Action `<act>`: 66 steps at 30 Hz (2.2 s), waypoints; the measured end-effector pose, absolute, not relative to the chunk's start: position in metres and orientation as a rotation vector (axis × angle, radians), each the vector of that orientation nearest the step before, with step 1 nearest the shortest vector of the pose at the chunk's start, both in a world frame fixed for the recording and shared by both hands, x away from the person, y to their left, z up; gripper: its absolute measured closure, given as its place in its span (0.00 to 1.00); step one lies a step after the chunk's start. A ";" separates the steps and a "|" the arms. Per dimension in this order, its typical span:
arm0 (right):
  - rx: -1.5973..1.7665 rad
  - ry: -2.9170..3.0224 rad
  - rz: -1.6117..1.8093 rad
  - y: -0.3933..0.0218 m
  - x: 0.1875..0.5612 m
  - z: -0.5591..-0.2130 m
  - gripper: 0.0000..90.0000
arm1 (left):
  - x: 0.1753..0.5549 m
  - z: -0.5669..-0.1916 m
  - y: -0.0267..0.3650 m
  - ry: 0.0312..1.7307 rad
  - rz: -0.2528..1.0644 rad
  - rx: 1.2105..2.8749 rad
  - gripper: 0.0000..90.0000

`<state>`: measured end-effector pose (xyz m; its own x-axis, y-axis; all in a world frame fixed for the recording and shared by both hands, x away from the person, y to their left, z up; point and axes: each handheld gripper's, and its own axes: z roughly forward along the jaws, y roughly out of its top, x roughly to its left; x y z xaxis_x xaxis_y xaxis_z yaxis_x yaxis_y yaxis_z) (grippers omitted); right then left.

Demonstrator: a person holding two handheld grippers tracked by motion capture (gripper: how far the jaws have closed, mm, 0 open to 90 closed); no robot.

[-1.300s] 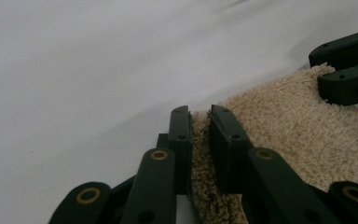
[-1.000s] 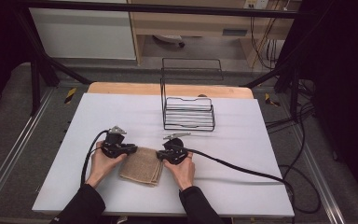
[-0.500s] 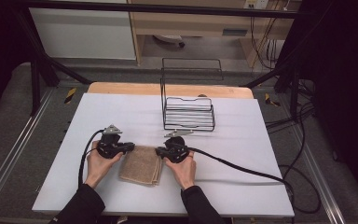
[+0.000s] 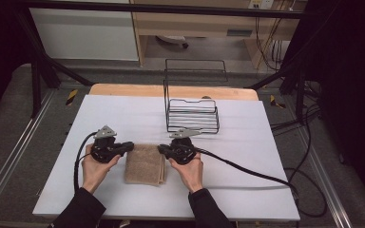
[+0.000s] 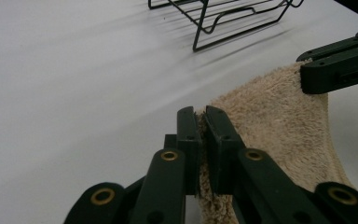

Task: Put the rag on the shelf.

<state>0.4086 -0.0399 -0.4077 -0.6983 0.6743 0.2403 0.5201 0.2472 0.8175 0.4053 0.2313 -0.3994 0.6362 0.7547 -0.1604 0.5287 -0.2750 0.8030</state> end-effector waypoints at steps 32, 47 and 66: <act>0.930 2.289 1.454 -0.068 0.396 -0.361 0.94 | 0.383 -0.365 0.210 0.936 0.385 1.844 0.94; 0.877 2.229 1.480 -0.086 0.388 -0.337 0.94 | 0.382 -0.346 0.196 0.880 0.424 1.814 0.94; 0.858 2.144 1.484 -0.108 0.392 -0.311 0.94 | 0.393 -0.323 0.172 0.837 0.470 1.759 0.94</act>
